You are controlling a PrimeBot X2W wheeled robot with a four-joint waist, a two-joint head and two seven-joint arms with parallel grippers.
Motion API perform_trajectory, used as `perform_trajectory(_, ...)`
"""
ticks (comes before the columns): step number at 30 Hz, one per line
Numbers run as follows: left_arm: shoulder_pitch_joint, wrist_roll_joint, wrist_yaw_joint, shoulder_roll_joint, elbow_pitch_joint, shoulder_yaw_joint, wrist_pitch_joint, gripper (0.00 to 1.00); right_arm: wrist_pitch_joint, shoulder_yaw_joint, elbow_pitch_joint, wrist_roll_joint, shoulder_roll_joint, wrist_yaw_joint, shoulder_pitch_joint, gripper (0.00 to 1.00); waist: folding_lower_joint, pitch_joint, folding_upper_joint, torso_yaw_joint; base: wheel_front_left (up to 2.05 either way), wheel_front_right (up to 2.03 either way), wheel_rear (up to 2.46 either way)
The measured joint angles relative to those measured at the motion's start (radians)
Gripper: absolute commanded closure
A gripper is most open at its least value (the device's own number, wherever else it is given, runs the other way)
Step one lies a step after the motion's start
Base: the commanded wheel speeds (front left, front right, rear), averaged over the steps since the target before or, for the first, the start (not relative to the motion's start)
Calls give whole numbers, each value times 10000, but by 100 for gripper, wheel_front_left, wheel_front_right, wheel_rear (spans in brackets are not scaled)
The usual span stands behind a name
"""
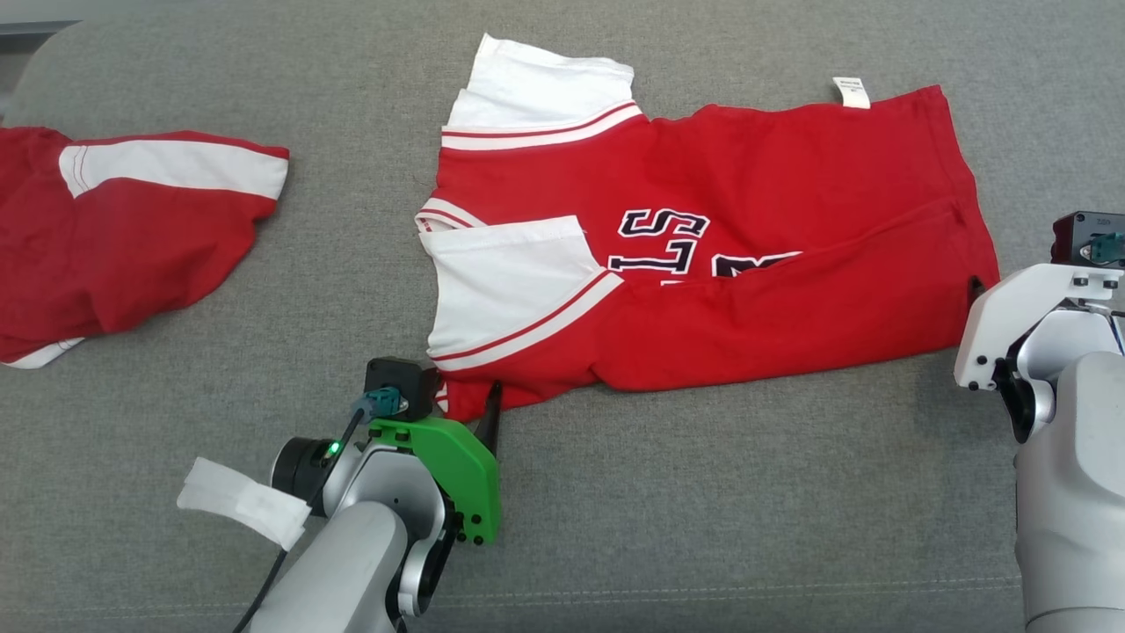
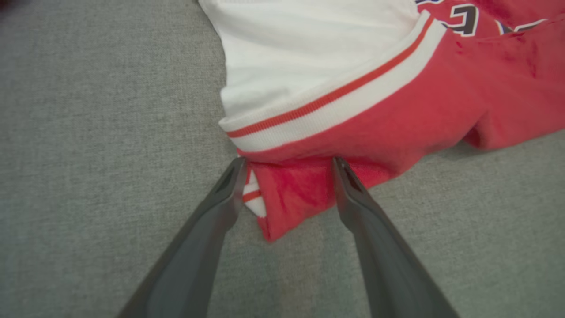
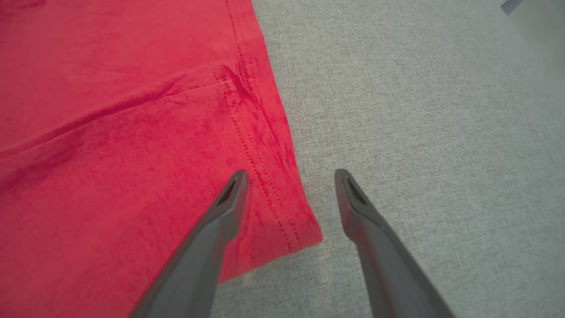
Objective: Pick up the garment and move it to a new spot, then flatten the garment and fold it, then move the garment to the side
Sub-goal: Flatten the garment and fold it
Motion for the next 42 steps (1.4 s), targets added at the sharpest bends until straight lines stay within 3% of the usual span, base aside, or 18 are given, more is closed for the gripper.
perform_trajectory(7,1,-29,21,40,-157,-61,58,0,167,38,-61,17,29,0,55,0,0,10,0,20,0,0,0)
perform_trajectory(11,1,-79,21,84,-163,-104,199,22,343,8,-48,10,40,0,126,0,0,34,0,13,0,0,0)
perform_trajectory(16,1,-84,48,121,-159,-130,278,53,449,-29,-56,10,69,0,127,10,0,114,0,-2,0,0,0)
perform_trajectory(17,0,-88,48,127,-161,-136,307,59,500,-29,-54,13,73,0,125,16,0,129,0,-3,0,0,0)
perform_trajectory(19,0,-100,48,127,-165,-146,320,65,527,-25,-46,15,79,0,124,40,0,141,0,0,0,0,0)
perform_trajectory(21,-2,-109,50,136,-173,-163,349,72,589,21,-46,44,84,0,120,53,0,155,0,11,0,0,0)
perform_trajectory(26,-2,-159,65,159,-174,-163,349,75,713,98,-88,136,102,0,113,50,0,148,0,0,0,0,0)
perform_trajectory(28,-2,-173,77,163,-173,-165,351,75,869,105,-88,174,102,0,112,55,0,139,0,-9,0,0,0)
perform_trajectory(29,-2,-174,77,169,-171,-167,351,76,941,119,-86,201,102,0,112,62,0,134,0,-13,0,0,0)
perform_trajectory(31,-2,-192,92,176,-169,-171,353,85,1016,146,-107,224,109,0,113,100,0,131,0,-17,0,0,0)
perform_trajectory(32,-2,-209,100,180,-165,-169,351,98,1022,155,-123,228,109,0,116,100,0,130,0,-19,0,0,0)
perform_trajectory(33,-2,-222,104,182,-167,-173,343,100,1024,167,-138,240,109,0,121,100,0,126,0,-19,0,0,0)
perform_trajectory(42,231,-282,132,324,-339,-52,-184,100,637,23,-512,907,155,0,492,100,0,-163,0,8,0,0,0)
